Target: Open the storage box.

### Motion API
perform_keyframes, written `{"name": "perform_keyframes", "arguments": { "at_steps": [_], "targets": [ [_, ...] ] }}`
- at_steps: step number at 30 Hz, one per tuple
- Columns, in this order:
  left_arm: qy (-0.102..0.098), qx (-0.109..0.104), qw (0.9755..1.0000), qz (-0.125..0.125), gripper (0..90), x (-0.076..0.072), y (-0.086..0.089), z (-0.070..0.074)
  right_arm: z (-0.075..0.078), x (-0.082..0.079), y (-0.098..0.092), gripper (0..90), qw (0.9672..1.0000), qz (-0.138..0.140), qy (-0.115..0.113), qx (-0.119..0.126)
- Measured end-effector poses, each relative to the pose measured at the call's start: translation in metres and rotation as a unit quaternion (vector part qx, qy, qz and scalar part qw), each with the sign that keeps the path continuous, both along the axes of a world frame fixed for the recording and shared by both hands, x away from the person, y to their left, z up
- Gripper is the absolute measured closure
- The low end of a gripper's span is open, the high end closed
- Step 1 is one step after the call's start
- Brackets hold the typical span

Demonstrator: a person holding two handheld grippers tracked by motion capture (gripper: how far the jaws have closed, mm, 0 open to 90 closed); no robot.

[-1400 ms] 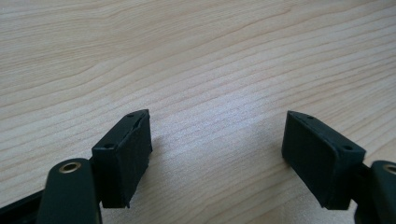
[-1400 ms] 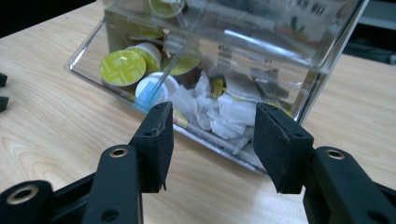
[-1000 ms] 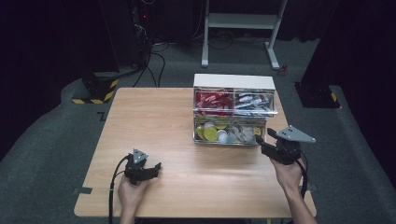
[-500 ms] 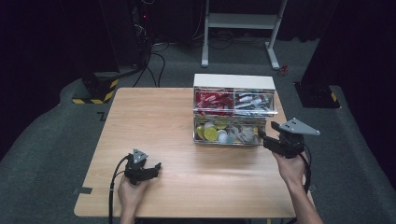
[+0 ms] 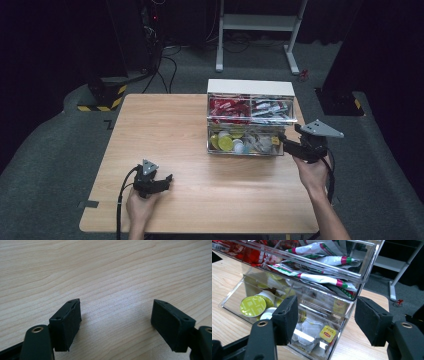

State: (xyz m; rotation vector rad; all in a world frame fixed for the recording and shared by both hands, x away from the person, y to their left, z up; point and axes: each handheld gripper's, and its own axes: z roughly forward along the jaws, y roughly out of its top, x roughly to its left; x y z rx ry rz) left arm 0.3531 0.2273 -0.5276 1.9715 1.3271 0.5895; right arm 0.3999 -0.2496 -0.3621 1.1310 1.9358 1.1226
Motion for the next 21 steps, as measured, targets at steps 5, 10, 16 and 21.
{"name": "perform_keyframes", "arguments": {
  "at_steps": [5, 10, 16, 21],
  "targets": [
    [0.0, 0.0, 1.0, 0.0, 24.6, 0.0, 0.0, 0.0, 0.003, 0.007, 0.003, 35.0, 1.0, -0.004, 0.001, -0.004],
    [0.0, 0.0, 1.0, 0.0, 24.6, 0.0, 0.0, 0.0, 0.004, 0.01, 0.004, 34.9, 0.9999, -0.006, 0.0, -0.008],
    [-0.001, 0.0, 1.0, 0.001, 24.6, 0.0, 0.0, 0.0, 0.005, 0.012, 0.005, 35.3, 0.9999, -0.009, 0.001, -0.015],
    [0.0, 0.0, 1.0, 0.001, 24.6, 0.0, 0.0, 0.0, 0.006, 0.013, 0.005, 35.7, 0.9998, -0.011, 0.0, -0.015]
  ]
}}
